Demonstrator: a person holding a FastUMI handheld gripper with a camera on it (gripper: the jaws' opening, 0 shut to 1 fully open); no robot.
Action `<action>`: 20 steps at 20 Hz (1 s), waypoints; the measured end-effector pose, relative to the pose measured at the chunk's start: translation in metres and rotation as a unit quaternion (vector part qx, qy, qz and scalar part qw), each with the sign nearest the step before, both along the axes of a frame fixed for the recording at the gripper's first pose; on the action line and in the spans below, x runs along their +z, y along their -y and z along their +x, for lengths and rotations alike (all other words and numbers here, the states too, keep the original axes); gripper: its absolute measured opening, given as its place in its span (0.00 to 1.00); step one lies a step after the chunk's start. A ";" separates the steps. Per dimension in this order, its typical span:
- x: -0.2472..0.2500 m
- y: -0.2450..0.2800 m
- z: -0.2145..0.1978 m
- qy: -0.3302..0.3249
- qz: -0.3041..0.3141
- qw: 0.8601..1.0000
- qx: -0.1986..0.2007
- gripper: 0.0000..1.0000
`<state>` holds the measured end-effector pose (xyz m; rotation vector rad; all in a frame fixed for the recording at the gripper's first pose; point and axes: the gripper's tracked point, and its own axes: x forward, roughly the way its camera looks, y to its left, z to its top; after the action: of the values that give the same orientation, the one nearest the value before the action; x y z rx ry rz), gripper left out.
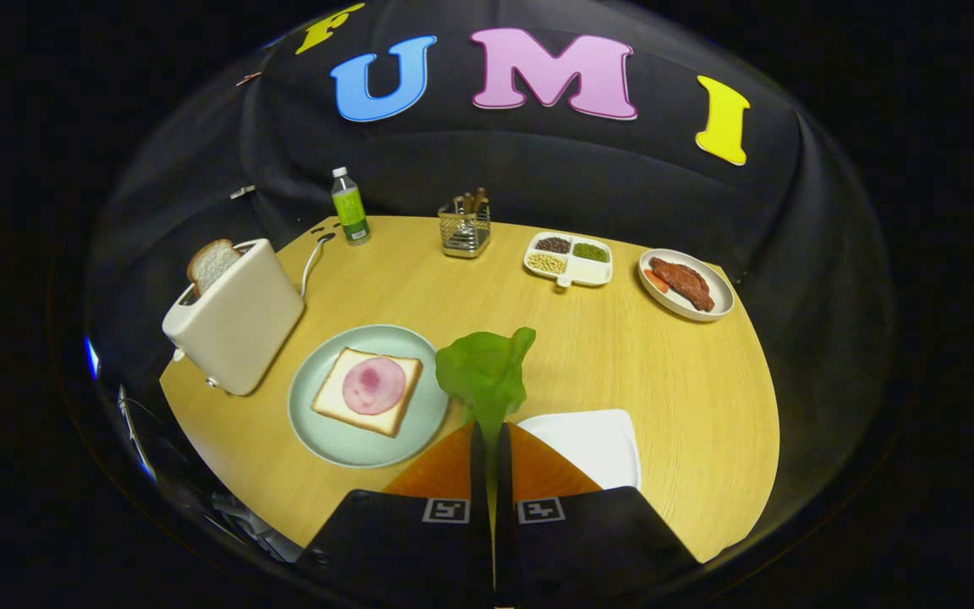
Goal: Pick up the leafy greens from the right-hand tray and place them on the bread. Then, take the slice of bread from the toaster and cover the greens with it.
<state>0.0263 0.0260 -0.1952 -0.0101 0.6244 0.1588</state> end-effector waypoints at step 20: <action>-0.027 -0.154 0.057 -0.030 -0.004 0.997 0.066 0.07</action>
<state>0.0838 0.1796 -0.2219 -0.0556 0.6854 0.2855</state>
